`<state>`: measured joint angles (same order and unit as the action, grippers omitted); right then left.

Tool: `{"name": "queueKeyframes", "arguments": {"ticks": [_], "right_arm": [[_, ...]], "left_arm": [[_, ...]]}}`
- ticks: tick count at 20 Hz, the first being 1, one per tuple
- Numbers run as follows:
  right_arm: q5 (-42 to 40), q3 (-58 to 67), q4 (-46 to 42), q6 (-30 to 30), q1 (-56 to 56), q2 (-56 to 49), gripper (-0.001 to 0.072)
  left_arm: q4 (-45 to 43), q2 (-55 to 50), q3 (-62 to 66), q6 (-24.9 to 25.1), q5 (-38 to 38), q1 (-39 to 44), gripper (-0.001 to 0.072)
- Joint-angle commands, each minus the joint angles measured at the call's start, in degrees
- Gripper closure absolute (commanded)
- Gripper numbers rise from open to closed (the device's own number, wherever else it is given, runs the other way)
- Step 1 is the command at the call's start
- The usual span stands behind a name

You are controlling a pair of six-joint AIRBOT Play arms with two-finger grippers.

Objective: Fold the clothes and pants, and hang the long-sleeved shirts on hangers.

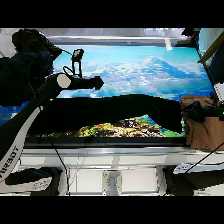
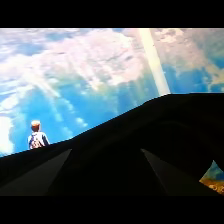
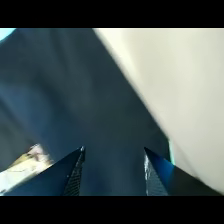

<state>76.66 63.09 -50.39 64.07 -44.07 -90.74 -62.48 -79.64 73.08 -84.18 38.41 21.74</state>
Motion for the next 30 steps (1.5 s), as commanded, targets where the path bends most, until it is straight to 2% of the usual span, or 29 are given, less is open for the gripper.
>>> {"name": "queueKeyframes", "arguments": {"ticks": [1,3,9,11,14,15,16,17,18,19,20,21,24,26,28,30], "right_arm": [[-5.5,0.2,-3.2,-1.2,1.0,-2.4,0.0303],[-5.7,0.2,-6.4,-1.2,1.3,-3.1,0.0303],[-5.7,0.2,-6.1,-1.3,3.1,-6.8,0.0301],[-5.2,0.2,-4.2,-2.7,5.4,-8.0,0.0273],[-4.6,0.9,1.7,-5.5,7.3,-8.1,0.028],[-4.0,1.7,2.1,-5.7,7.3,-8.1,0.0333],[-2.8,3.1,2.1,-5.7,7.3,-8.0,0.0442],[-1.2,4.6,2.1,-5.7,7.3,-8.0,0.059],[0.5,6.2,2.1,-5.6,7.3,-8.0,0.0704],[2.4,7.9,2.2,-5.2,7.3,-7.8,0.0701],[4.6,10.0,2.2,-4.5,7.3,-7.4,0.0701],[6.5,12.0,2.2,-3.6,7.3,-6.8,0.0701],[10.8,18.7,3.9,1.2,7.3,-3.2,0.0701],[12.9,22.8,8.1,3.0,7.5,0.0,0.0701],[12.9,26.6,8.3,7.0,9.0,2.6,0.0702],[13.6,29.7,8.1,10.7,12.3,3.9,0.0702]], "left_arm": [[0.0,0.0,0.1,0.0,0.0,0.0,0.0229],[0.0,0.0,0.1,0.0,0.0,0.0,0.0229],[0.0,-0.1,0.1,0.0,0.0,0.0,0.0229],[0.0,-0.2,0.1,0.0,0.0,0.0,0.0229],[0.0,-0.2,0.1,0.0,0.0,0.0,0.0229],[0.0,-0.2,0.1,0.0,0.0,0.0,0.0229],[0.0,-0.2,0.1,0.0,0.0,0.0,0.0229],[0.0,-0.2,0.1,0.0,0.0,0.1,0.0229],[0.0,-0.2,0.1,0.0,0.0,0.2,0.0235],[0.0,-0.3,0.1,0.0,0.0,0.7,0.0332],[0.0,-0.8,0.1,0.0,0.0,1.4,0.054],[0.1,-1.7,0.1,-0.1,0.0,2.5,0.0685],[6.2,-7.2,0.1,-0.3,0.0,6.9,0.069],[12.5,-12.5,1.1,3.3,-0.3,10.6,0.069],[19.1,-18.0,4.8,7.9,-0.3,13.9,0.069],[22.1,-24.0,11.0,8.8,-0.2,16.9,0.069]]}}
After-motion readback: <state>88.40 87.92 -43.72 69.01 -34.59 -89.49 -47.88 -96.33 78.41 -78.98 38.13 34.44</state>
